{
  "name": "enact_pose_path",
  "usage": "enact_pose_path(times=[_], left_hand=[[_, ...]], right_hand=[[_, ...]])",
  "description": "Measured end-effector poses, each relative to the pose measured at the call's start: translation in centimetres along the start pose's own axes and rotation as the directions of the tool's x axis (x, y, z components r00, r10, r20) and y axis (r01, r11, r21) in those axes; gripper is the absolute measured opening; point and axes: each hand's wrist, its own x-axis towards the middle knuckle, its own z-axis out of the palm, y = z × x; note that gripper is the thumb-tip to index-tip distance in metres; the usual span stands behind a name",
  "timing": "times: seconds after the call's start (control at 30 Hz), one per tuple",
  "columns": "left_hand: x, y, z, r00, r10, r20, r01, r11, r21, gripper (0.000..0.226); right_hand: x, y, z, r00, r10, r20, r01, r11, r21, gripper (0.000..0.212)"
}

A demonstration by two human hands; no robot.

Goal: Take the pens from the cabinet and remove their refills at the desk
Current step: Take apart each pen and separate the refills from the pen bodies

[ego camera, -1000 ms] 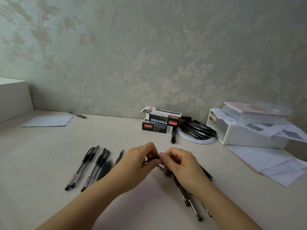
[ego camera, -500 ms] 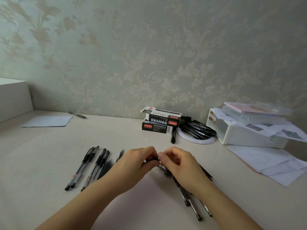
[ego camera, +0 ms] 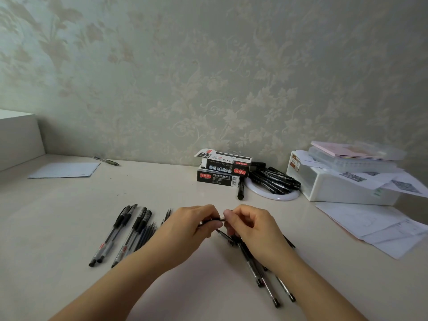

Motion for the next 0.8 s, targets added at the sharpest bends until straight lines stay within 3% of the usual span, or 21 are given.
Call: enact_pose_path(times=[0.27, 0.4, 0.67, 0.8], left_hand=[[0.1, -0.52, 0.17, 0.999, -0.044, 0.008, 0.044, 0.998, 0.04, 0.019], [0.14, -0.43, 0.19, 0.999, -0.032, 0.008, 0.032, 0.999, 0.039, 0.019], [0.1, -0.57, 0.25, 0.999, -0.043, 0.015, 0.043, 0.998, 0.038, 0.018], [0.09, -0.47, 0.35, 0.999, -0.033, 0.02, 0.032, 0.999, 0.042, 0.017]], right_hand=[[0.11, 0.01, 0.08, 0.999, -0.035, 0.016, 0.035, 0.999, 0.038, 0.003], [0.02, -0.02, 0.07, 1.0, -0.017, -0.006, 0.017, 1.0, 0.012, 0.019], [0.06, -0.04, -0.03, 0.999, -0.017, 0.041, 0.015, 0.998, 0.056, 0.003], [0.08, 0.06, -0.03, 1.0, -0.002, 0.026, 0.001, 0.998, 0.058, 0.009]])
